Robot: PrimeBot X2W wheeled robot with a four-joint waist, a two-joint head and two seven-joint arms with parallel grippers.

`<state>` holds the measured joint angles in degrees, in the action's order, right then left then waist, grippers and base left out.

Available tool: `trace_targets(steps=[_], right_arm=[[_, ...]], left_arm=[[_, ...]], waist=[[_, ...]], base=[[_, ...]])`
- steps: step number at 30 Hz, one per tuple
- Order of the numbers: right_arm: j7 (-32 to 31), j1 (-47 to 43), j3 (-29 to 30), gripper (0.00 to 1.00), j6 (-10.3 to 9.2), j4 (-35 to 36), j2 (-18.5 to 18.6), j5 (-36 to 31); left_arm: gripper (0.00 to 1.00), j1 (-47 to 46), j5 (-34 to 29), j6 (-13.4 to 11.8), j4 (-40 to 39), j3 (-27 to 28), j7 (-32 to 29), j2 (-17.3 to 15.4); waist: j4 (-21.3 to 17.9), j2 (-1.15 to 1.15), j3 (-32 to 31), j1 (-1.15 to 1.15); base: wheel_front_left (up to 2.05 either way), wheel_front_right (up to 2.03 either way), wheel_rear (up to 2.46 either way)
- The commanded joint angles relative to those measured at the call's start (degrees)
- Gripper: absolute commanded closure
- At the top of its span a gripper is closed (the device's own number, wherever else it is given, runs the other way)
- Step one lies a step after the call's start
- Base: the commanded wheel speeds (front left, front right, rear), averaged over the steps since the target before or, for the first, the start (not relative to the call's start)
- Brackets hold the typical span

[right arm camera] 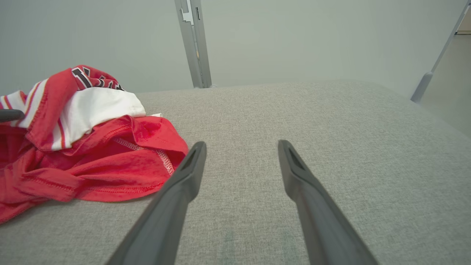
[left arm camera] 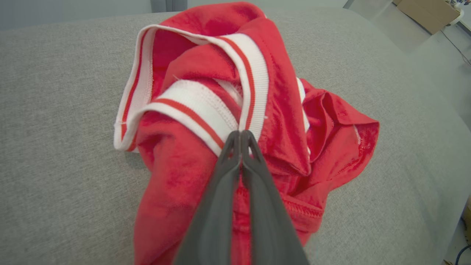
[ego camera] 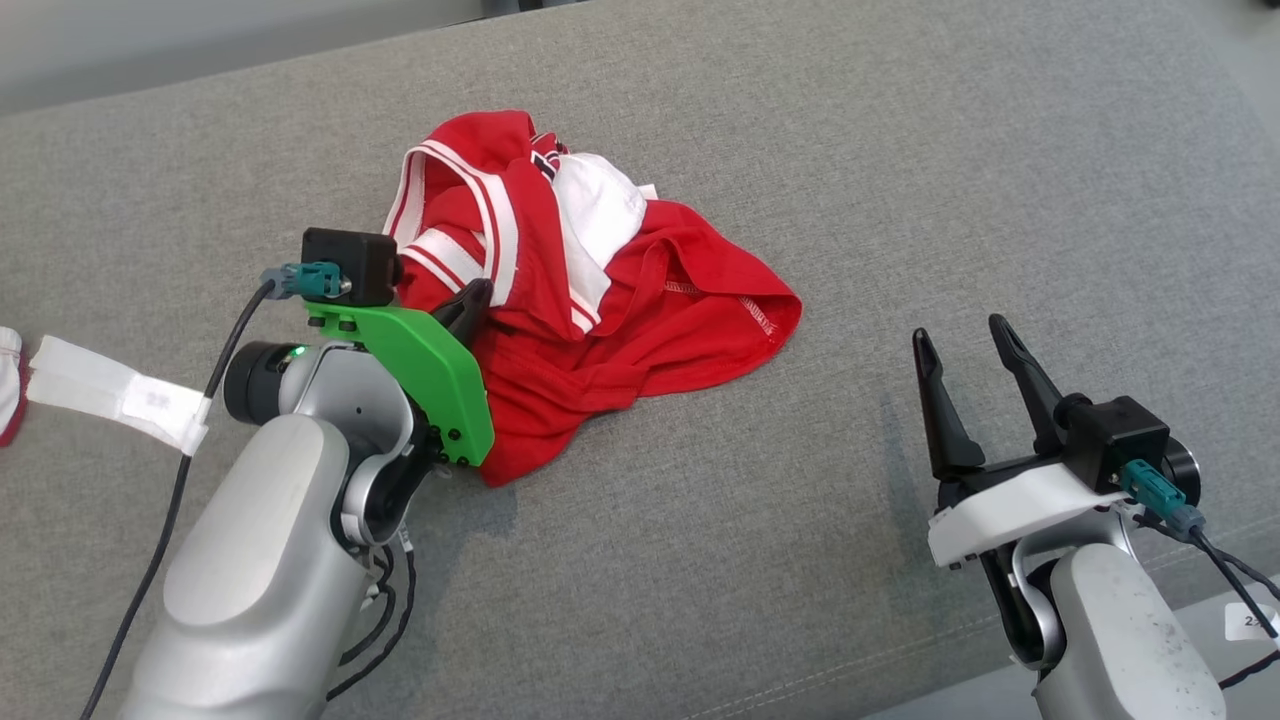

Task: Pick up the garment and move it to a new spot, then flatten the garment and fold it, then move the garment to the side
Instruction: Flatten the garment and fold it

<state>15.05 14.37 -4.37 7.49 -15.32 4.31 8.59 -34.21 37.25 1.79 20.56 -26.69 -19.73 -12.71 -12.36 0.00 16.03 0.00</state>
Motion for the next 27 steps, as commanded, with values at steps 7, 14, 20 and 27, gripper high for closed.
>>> trace_targets(steps=[7, 14, 20, 27], right_arm=[[0.2, 0.4, 0.0, 0.0, 0.01, -0.3, -0.5, 0.4], [0.2, -0.6, 1.0, 0.0, 0.01, -0.5, -0.7, 0.4], [0.2, -0.5, 1.0, 0.0, 0.01, -0.6, -0.7, 0.8], [0.2, 1.4, 0.0, 0.0, 0.01, -0.2, -1.0, 1.5]], left_arm=[[1.0, -1.9, 1.1, 1.5, 3.0, -0.2, 0.8, 0.6], [1.0, -0.9, 16.2, 3.9, -2.0, 5.2, -3.5, 6.1], [1.0, -3.9, 30.8, 0.1, -13.0, 11.7, -7.9, 9.0], [1.0, -11.9, 38.8, -11.4, -24.8, 16.1, -9.5, 9.5]], waist=[[-0.3, 0.0, -0.1, 0.0], [0.5, 0.0, -1.0, 0.0], [1.5, 0.0, -1.7, 0.0], [0.8, 0.0, -1.2, 0.0]], base=[[0.0, 0.0, 0.0], [0.0, 0.0, 0.0], [0.0, 0.0, 0.0], [0.0, 0.0, 0.0]])
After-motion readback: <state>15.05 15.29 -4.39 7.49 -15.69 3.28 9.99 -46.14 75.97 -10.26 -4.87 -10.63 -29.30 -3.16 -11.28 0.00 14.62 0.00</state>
